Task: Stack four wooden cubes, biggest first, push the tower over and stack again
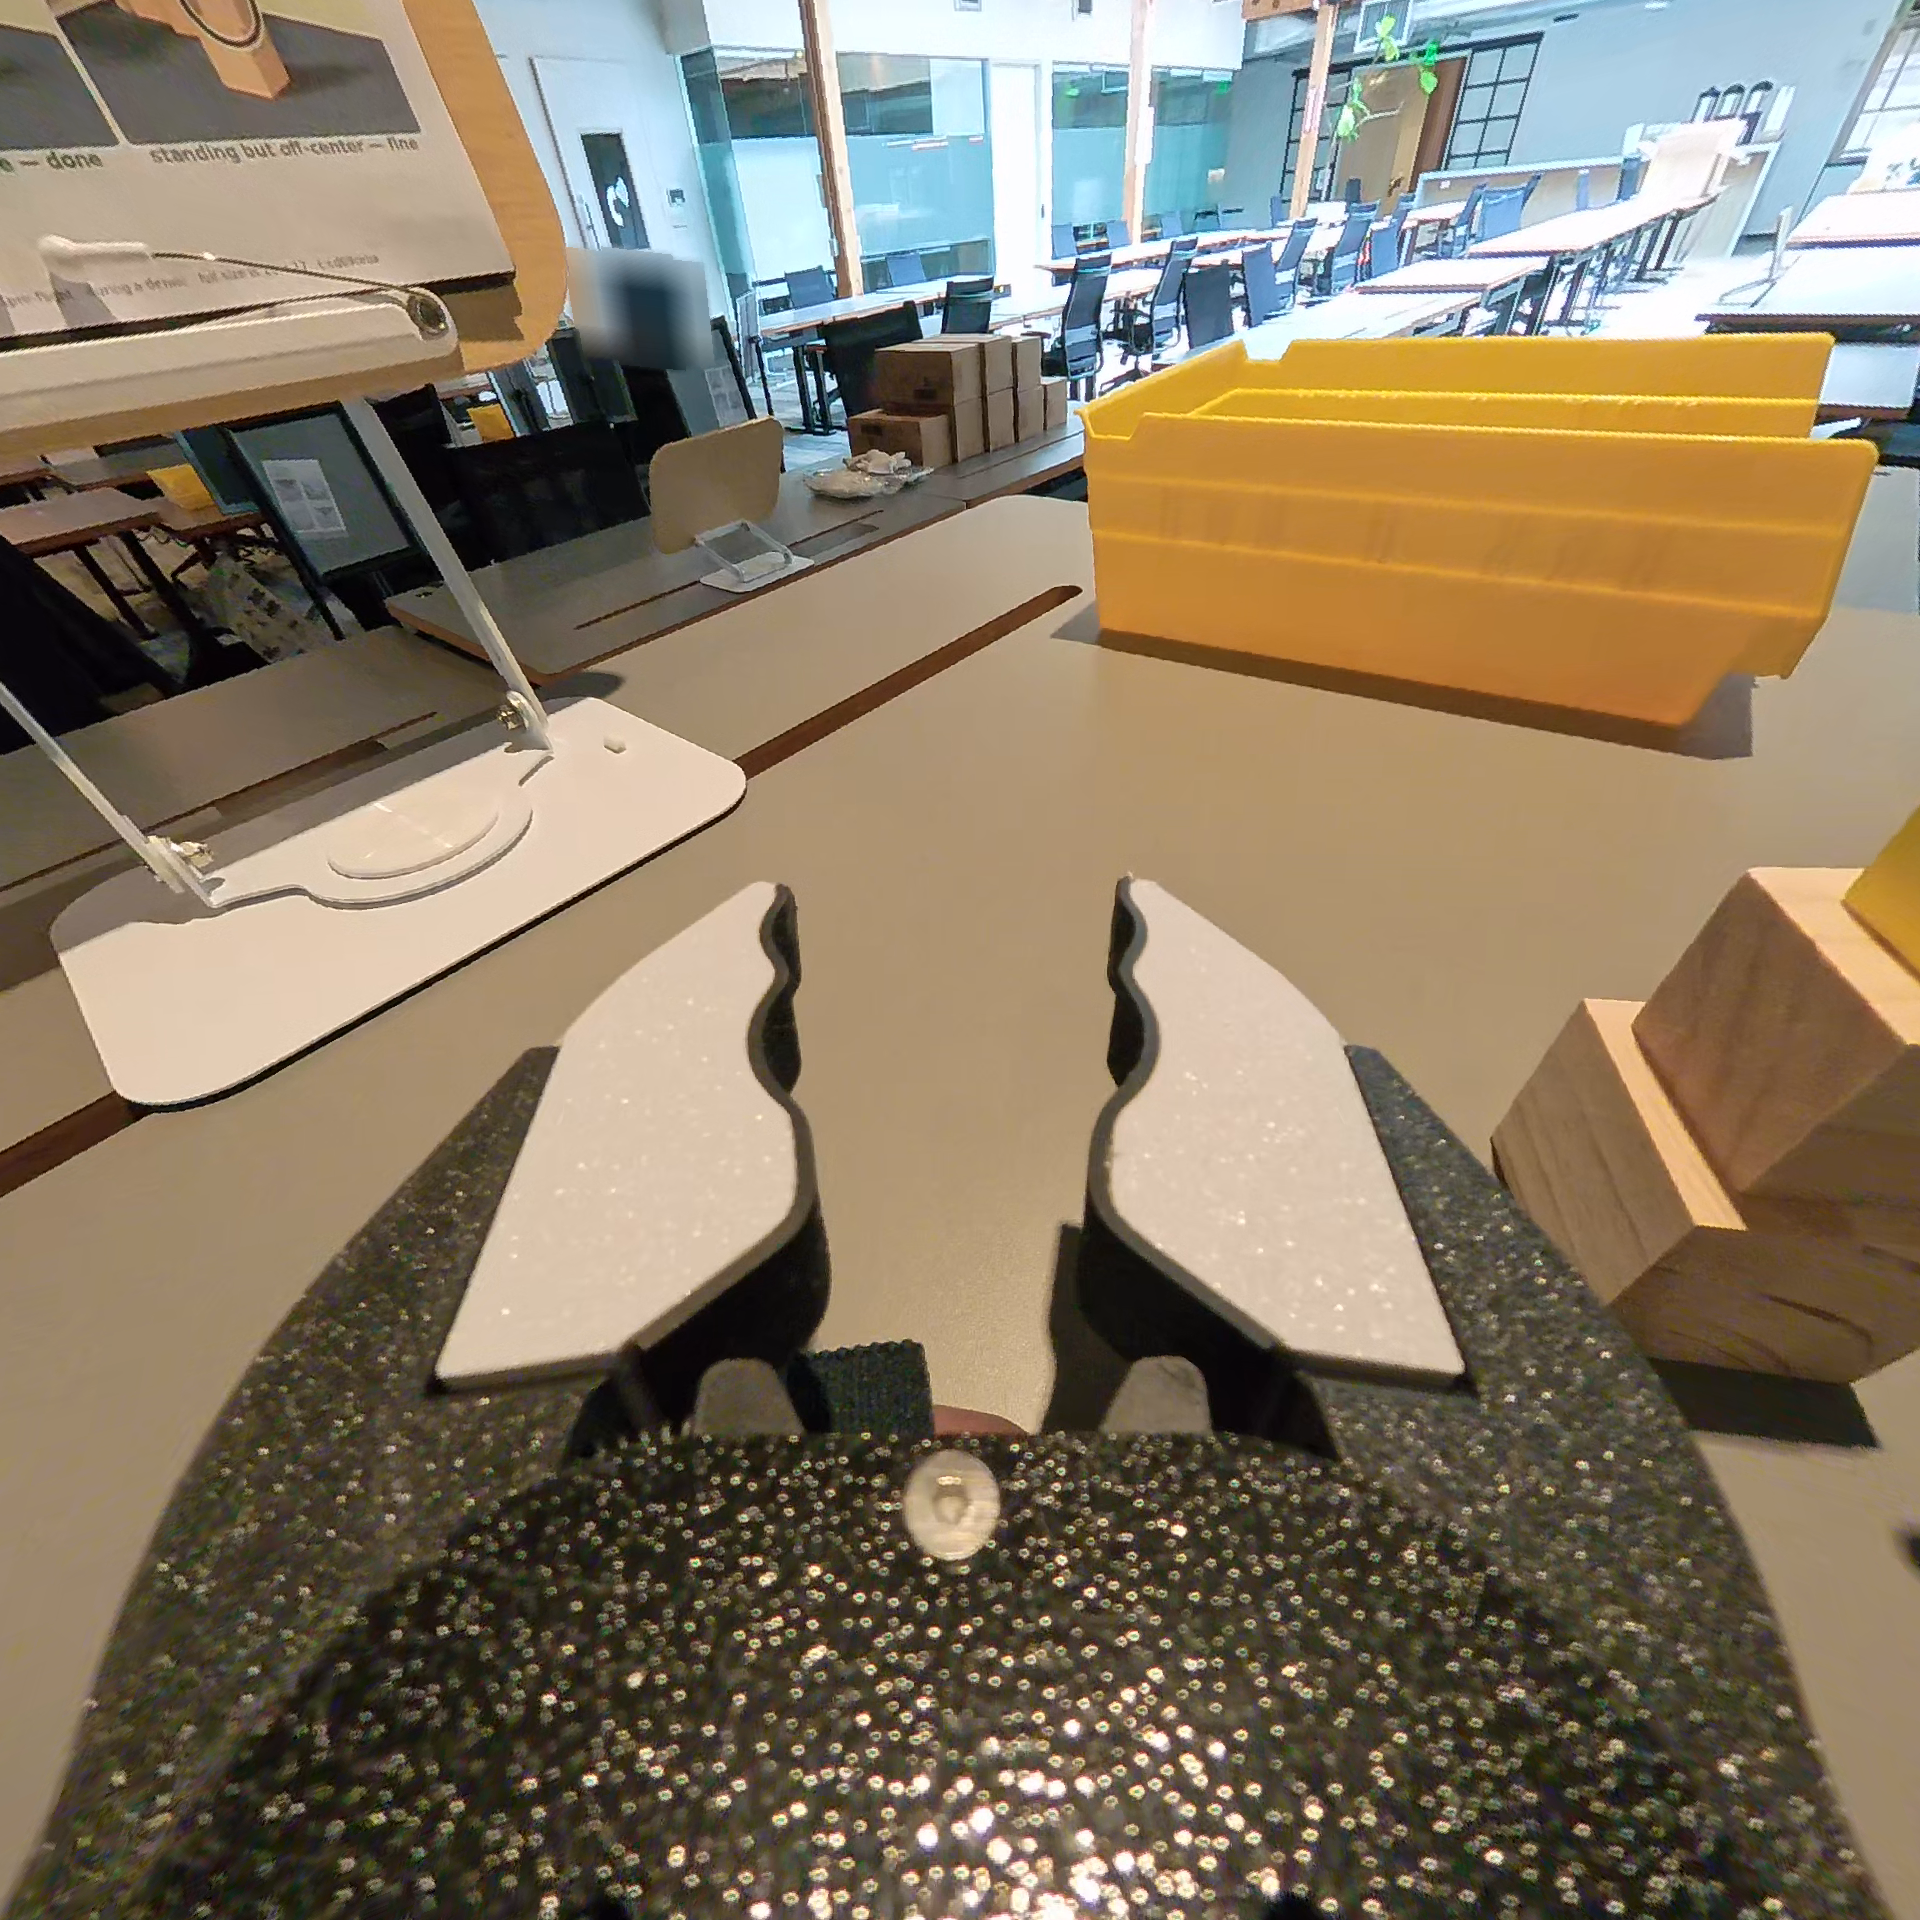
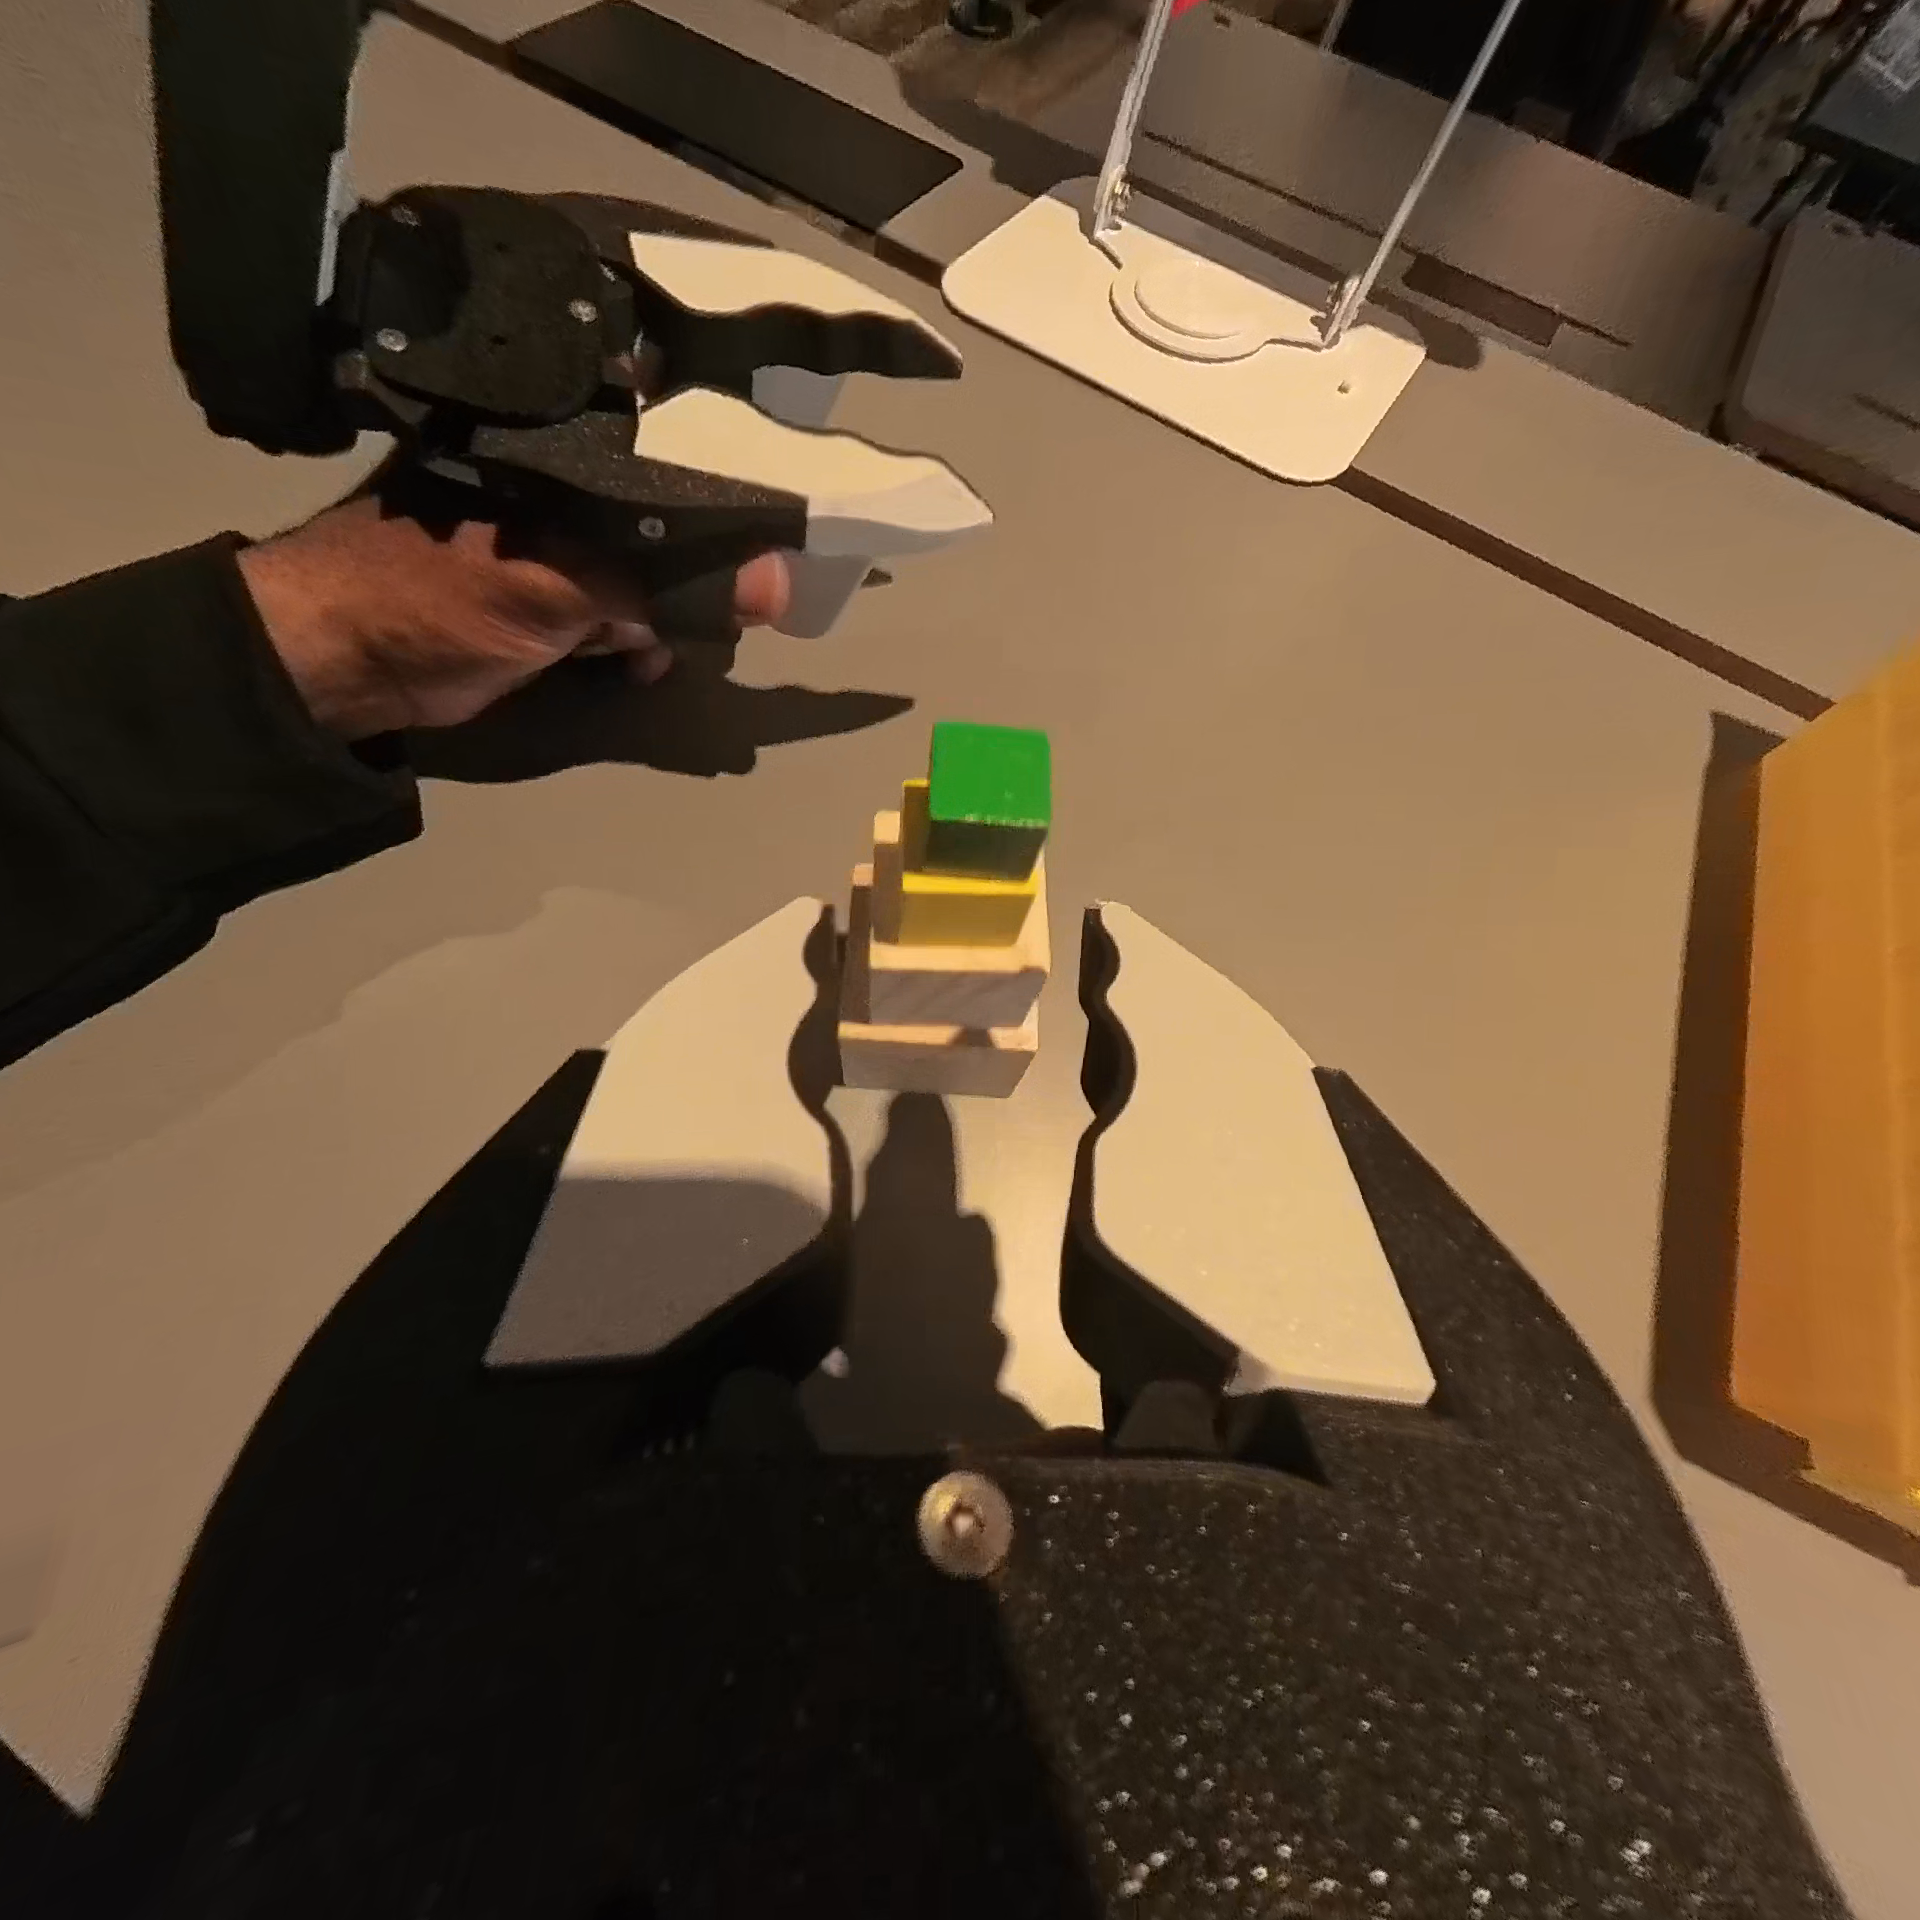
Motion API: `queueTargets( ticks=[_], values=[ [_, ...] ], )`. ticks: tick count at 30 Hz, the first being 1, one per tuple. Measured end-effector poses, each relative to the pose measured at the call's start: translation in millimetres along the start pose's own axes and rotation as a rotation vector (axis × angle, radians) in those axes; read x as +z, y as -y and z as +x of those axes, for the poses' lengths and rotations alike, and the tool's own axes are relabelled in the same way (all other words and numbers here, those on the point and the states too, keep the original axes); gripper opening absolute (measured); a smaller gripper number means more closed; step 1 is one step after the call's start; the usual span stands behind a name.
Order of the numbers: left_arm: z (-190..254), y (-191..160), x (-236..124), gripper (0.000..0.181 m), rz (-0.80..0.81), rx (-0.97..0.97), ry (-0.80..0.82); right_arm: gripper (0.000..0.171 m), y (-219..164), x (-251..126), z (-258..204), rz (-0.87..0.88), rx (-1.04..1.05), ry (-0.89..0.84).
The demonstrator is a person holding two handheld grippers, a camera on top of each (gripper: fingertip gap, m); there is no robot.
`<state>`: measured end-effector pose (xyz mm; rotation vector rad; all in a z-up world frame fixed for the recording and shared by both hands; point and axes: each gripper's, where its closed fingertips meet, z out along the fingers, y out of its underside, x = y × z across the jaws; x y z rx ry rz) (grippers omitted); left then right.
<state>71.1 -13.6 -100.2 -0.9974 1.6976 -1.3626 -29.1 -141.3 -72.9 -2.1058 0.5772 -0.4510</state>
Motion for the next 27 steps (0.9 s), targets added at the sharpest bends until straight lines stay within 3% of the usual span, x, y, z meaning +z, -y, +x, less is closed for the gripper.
queueTargets(
  ticks=[8, 10, 13, 16, 23, 27],
  values=[
    [1.2, -1.0, 1.0, 0.057, -0.010, -0.018, -0.027, 0.041, -57.8, 2.5, 28.6, 0.001, 0.117, -0.086],
    [1.4, -1.2, 1.1, 0.057, -0.011, -0.016, -0.028, 0.032, -63.5, 2.3, 40.7, 0.058, 0.168, -0.131],
    [1.0, -0.8, 0.8, 0.055, -0.007, -0.015, -0.023, 0.001, -56.5, -5.0, 44.7, 0.239, 0.243, -0.137],
    [-0.1, 0.8, -0.3, 0.050, 0.005, -0.014, -0.015, 0.000, -50.9, -13.4, 45.8, 0.348, 0.306, -0.158],
    [0.1, 4.0, -3.2, 0.035, 0.033, 0.004, -0.003, 0.000, -54.1, 0.2, 43.1, 0.309, 0.327, -0.194],
    [10.2, 7.2, -6.8, 0.007, 0.065, 0.059, -0.041, 0.000, -47.2, 5.7, 29.8, 0.316, 0.300, -0.162]
  ],
)
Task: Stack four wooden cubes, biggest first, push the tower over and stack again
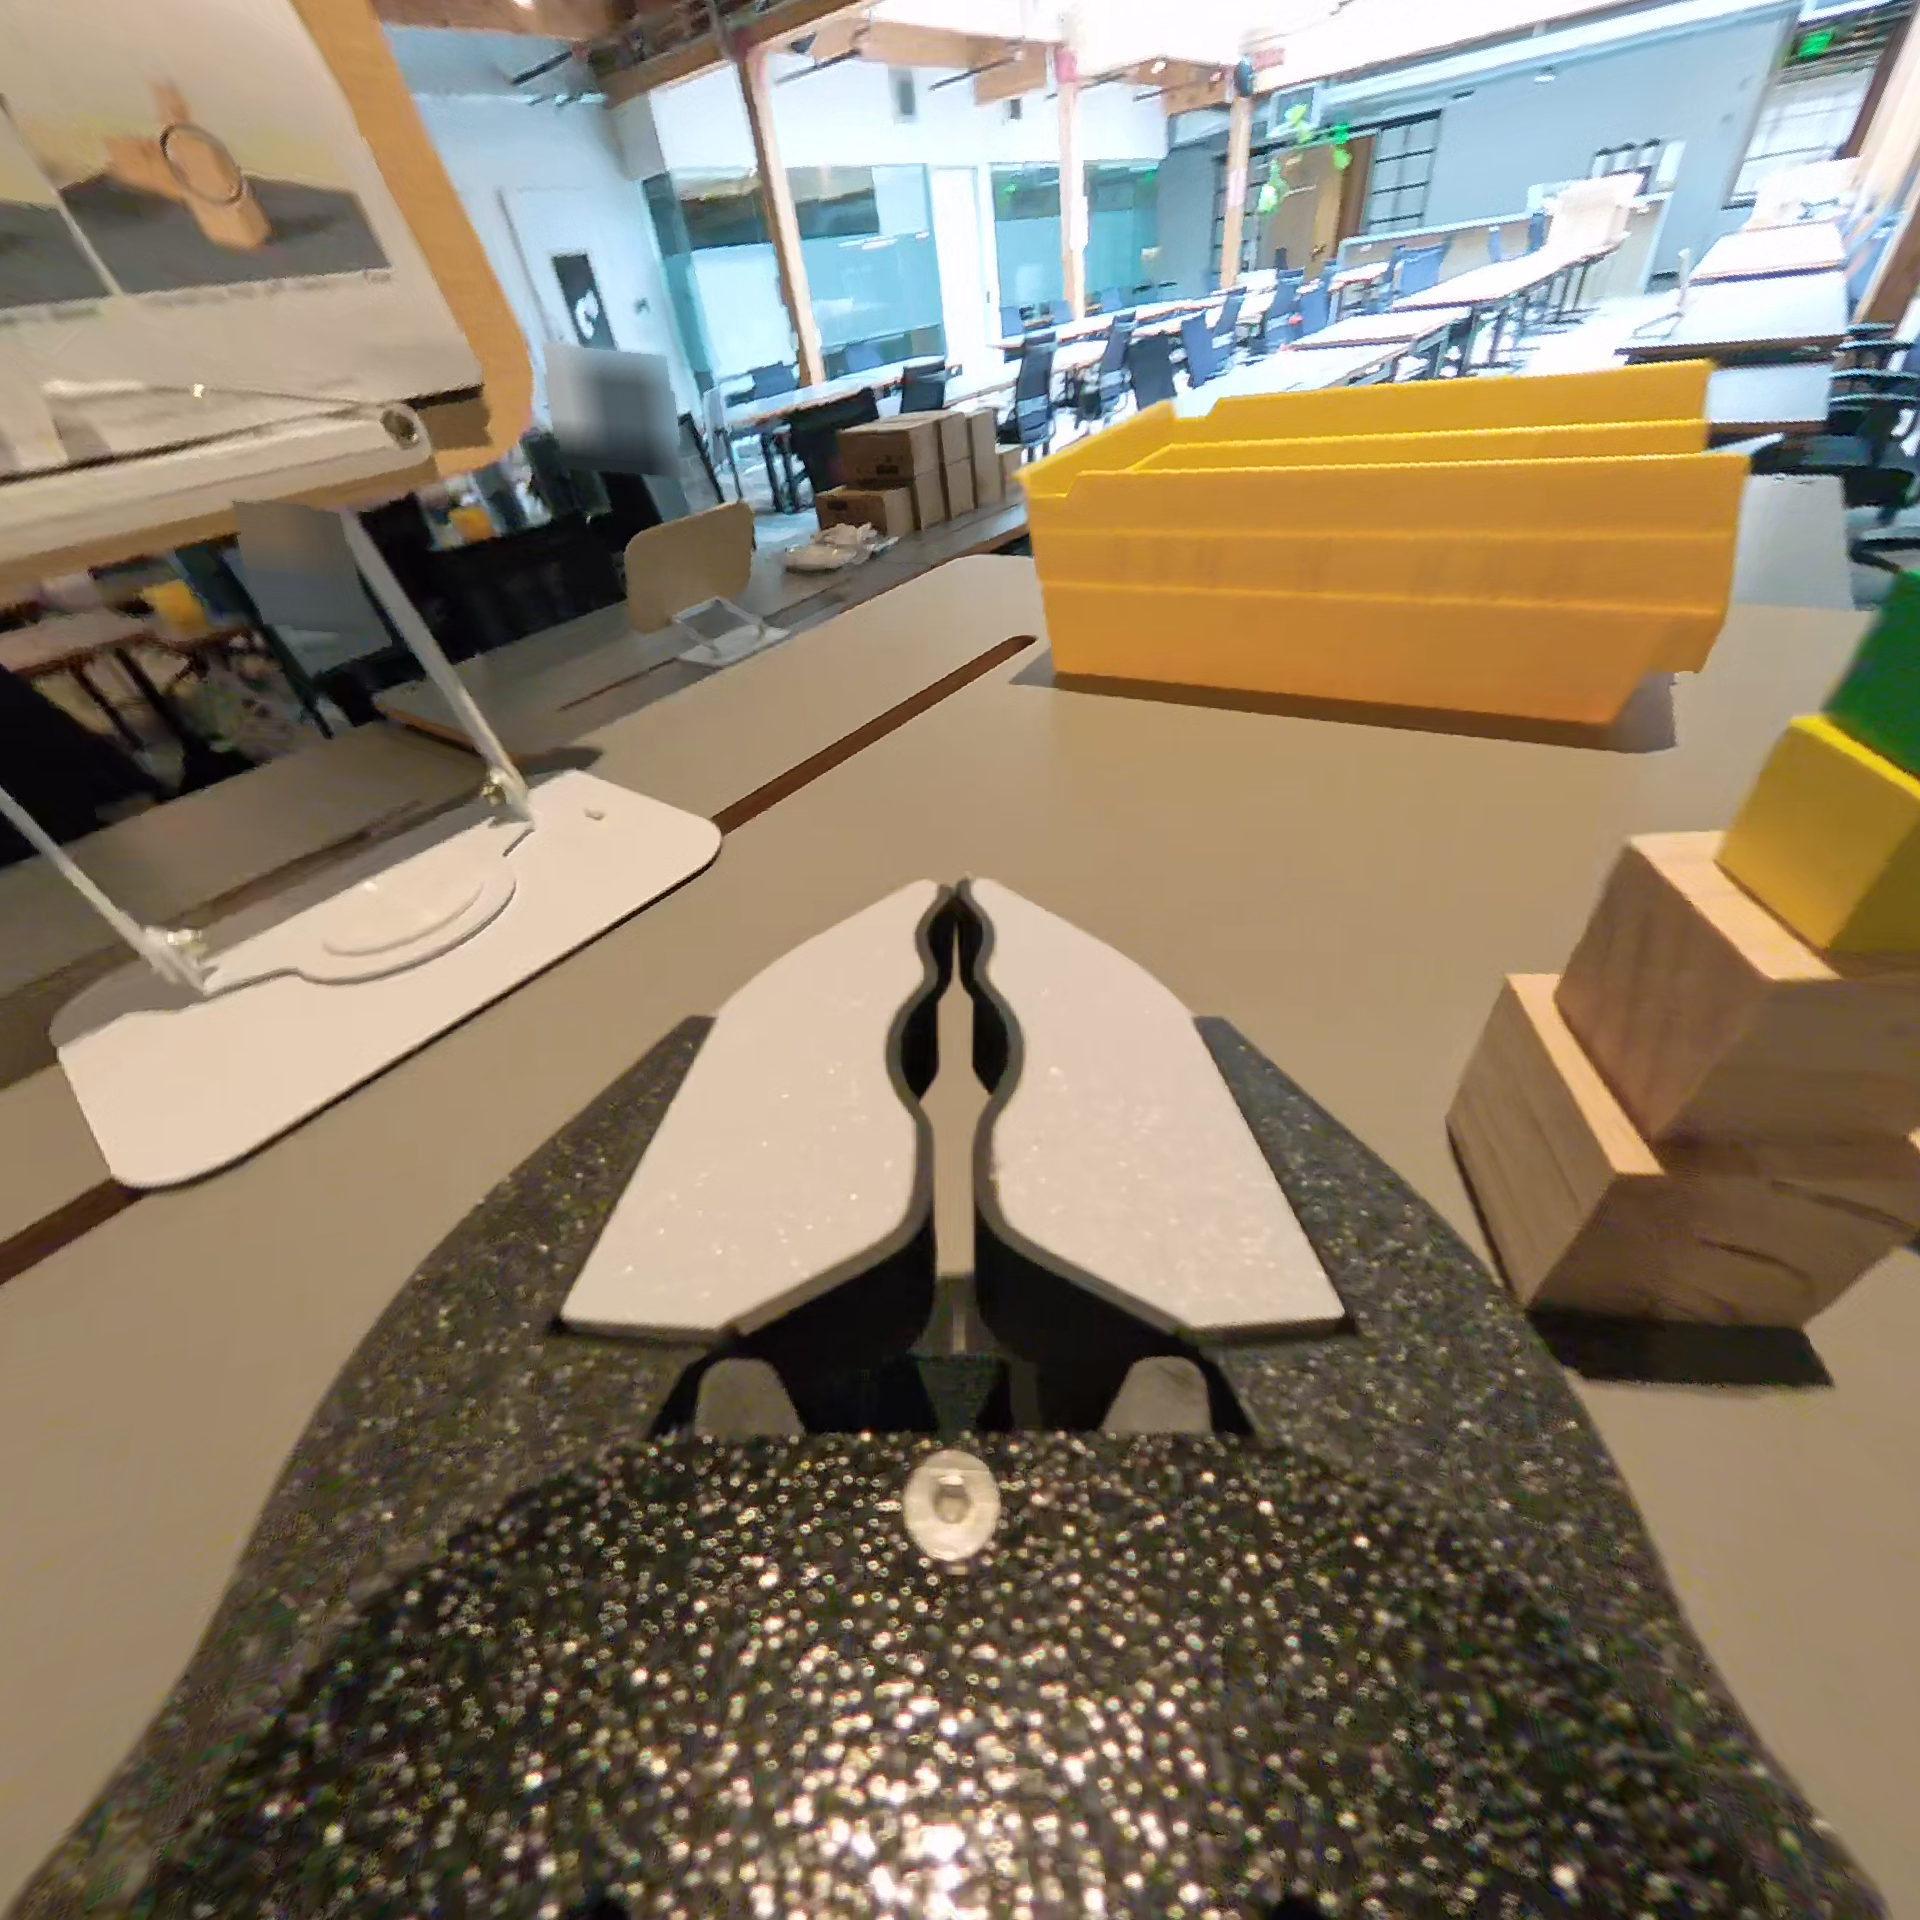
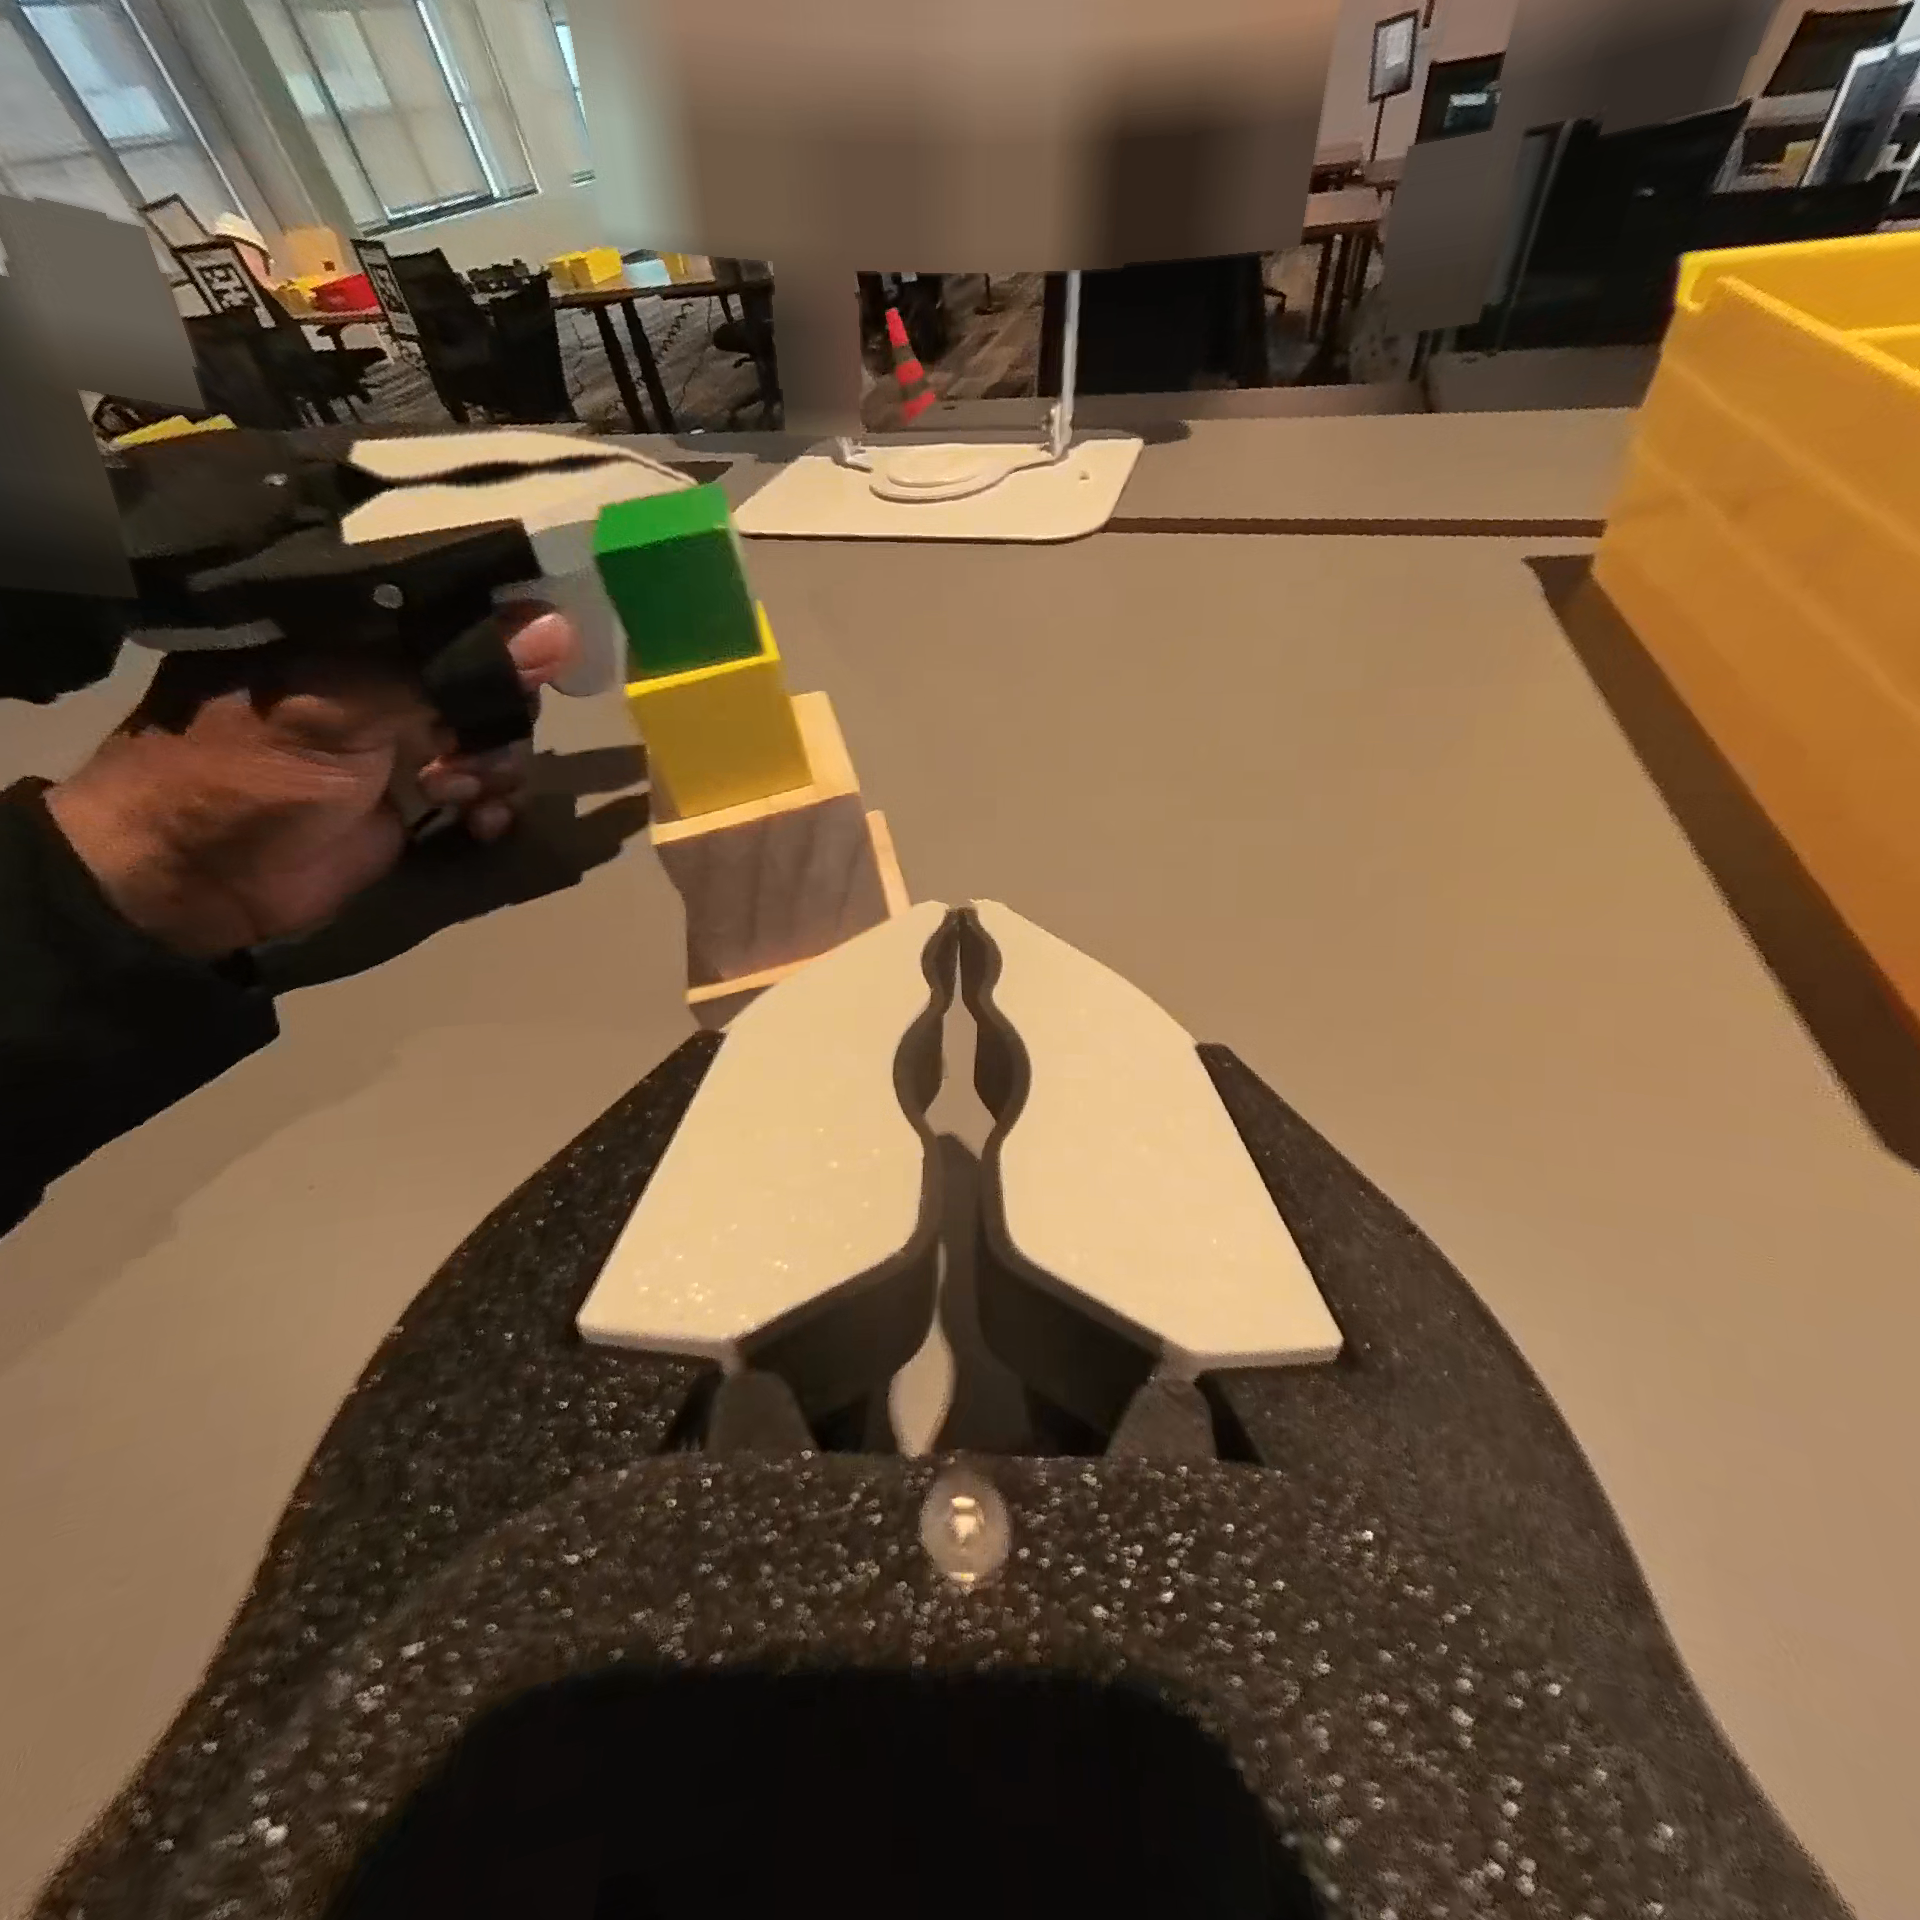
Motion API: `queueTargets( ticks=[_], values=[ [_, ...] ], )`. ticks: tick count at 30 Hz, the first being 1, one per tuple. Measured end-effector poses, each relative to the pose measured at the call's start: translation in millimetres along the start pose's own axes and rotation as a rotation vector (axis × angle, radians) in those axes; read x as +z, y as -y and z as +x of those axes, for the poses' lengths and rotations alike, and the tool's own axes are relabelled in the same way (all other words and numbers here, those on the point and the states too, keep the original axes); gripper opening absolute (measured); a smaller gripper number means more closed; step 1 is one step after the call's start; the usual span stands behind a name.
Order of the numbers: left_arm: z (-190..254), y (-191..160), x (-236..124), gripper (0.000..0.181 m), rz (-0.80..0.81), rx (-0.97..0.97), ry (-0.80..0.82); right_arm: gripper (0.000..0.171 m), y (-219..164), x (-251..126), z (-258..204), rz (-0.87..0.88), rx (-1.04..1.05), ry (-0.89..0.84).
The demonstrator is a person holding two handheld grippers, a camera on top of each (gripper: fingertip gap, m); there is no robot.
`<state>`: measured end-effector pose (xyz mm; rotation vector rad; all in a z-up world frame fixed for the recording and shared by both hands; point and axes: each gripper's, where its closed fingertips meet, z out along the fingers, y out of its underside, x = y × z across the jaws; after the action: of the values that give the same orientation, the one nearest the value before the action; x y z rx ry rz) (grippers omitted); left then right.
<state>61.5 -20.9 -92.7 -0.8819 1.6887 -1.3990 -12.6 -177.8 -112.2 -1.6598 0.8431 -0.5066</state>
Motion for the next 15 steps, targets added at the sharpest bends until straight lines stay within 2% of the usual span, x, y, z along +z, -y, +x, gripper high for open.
queueTargets(
  ticks=[1, 4, 9, 15],
  values=[
    [3.0, 2.3, -2.0, 0.000, 0.018, 0.021, -0.007, 0.000, 0.7, -0.6, -1.6, 0.006, -0.013, 0.000],
    [14.1, 6.2, -10.9, 0.000, 0.053, 0.054, -0.039, 0.000, 2.4, -2.2, -3.5, 0.021, -0.010, 0.019],
    [31.8, 15.1, -28.9, 0.000, 0.077, -0.060, -0.082, 0.000, 9.3, 0.7, 1.9, 0.040, -0.054, 0.040],
    [47.6, 3.9, -45.8, 0.000, 0.013, -0.132, -0.046, 0.000, 10.3, 13.6, 19.2, 0.021, -0.136, 0.020]
  ],
)
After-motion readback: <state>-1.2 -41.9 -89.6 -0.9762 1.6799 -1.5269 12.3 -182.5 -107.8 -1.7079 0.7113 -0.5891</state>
